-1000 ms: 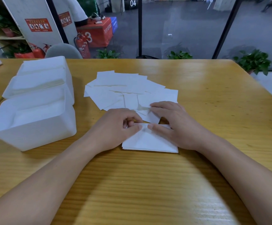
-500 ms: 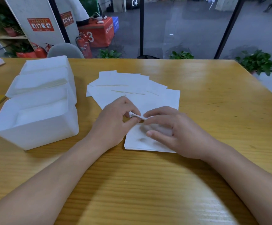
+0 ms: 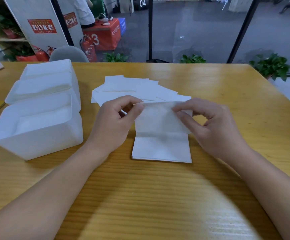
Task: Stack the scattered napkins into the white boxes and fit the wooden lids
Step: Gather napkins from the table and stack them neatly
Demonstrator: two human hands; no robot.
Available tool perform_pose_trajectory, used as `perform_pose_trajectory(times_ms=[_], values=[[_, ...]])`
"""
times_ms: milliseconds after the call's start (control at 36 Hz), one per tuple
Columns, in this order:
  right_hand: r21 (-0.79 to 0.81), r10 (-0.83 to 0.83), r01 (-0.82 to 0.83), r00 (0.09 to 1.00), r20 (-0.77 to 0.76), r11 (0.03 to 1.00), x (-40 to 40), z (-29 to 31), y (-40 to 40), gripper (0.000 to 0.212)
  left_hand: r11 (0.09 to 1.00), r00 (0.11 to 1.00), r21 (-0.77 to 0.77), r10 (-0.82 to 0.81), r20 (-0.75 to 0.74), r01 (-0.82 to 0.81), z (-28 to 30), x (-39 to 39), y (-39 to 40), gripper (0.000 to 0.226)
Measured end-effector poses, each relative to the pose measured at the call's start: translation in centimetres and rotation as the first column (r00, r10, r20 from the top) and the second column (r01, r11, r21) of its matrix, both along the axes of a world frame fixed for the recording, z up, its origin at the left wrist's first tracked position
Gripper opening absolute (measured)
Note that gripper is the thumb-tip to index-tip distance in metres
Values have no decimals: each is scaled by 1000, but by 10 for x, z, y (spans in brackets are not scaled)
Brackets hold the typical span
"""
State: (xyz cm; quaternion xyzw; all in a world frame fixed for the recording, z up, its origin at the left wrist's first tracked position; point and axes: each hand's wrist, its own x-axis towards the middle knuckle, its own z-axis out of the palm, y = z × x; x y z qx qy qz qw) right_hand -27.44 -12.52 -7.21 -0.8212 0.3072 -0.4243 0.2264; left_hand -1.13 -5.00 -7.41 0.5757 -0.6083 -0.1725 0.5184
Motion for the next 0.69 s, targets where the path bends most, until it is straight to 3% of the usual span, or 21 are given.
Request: perform_pose_trajectory(times_ms=[111,194,306,556,694], values=[[191,7,-13,1000,29,982,-2,1,-2,11,990,992,120,-63,-106,76,3,5,-1,10],[322,45,-5,992,-116,947,-5,2,-6,9,940,985,303,-131,-109,158,7,6,1,14],[504,183,-27,947,-264,864,-12,8,-6,7,910,987,382,-158,-34,159,7,5,3,18],[500,233,-26,906,-355,865,-13,11,-7,8,894,948,440,-208,239,86,-3,8,1,20],[265,-33,128,941,-336,956,-14,2,-16,13,912,942,408,-167,292,35,-3,9,1,17]])
